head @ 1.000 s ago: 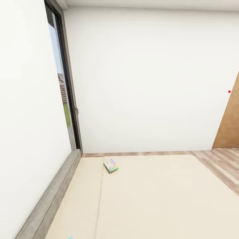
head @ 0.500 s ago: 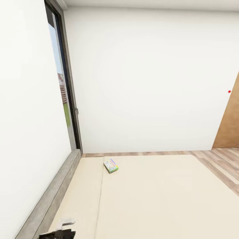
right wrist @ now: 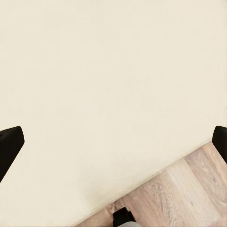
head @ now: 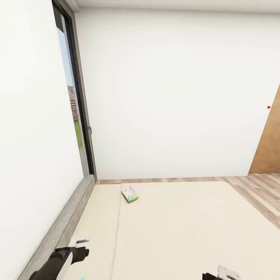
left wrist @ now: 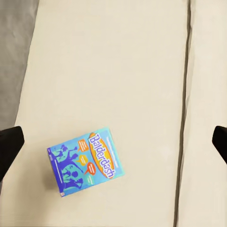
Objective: Put all the toys in the child's room - the three board games (two on the bed and one on the table), the two jigsaw puzzles on the table, and the tennis ball on the table - inside the toy box on the table in the child's room.
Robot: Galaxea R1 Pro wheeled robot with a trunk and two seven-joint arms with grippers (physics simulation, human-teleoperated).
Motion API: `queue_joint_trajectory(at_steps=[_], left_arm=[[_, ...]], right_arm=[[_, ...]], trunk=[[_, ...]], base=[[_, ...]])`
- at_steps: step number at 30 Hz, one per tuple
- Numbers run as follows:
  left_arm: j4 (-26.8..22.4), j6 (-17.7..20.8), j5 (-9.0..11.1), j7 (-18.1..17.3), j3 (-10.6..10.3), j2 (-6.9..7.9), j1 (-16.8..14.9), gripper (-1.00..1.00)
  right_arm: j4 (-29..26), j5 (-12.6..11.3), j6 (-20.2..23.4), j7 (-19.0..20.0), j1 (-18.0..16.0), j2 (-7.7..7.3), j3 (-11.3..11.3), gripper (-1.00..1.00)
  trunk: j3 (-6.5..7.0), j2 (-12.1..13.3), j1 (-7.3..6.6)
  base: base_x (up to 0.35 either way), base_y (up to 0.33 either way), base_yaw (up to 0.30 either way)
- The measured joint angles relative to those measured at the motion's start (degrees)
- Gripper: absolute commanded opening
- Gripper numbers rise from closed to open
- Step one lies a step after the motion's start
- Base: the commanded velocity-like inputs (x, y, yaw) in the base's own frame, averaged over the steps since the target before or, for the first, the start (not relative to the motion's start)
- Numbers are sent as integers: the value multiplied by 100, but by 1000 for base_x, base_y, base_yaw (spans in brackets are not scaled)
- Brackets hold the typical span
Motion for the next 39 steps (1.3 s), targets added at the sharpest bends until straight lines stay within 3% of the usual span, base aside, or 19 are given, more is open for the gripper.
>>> queue_joint_trajectory(at_steps=[5,8,10,14,23,39], left_arm=[[416,-2,-1,-17,237,159,-388,100],[521,108,-8,-32,744,354,-577,100],[541,295,-13,-32,975,467,-639,100],[593,540,-11,-35,1192,673,-688,100],[761,459,-51,-22,1229,708,-705,100],[771,407,-54,-75,1213,701,-706,100]], right_arm=[[-13,37,19,-66,-317,163,26,100],[-12,28,230,-71,-697,196,53,100],[1,6,407,-72,-843,203,55,100],[2,14,611,-71,-1052,223,61,100],[-9,22,789,-51,-1189,365,70,100],[-59,23,780,-20,-1192,389,70,100]], trunk=[[0,0,0],[1,0,0],[0,0,0],[0,0,0],[0,0,0],[0,0,0]], base=[[0,0,0],[0,0,0],[0,0,0],[0,0,0],[0,0,0],[0,0,0]])
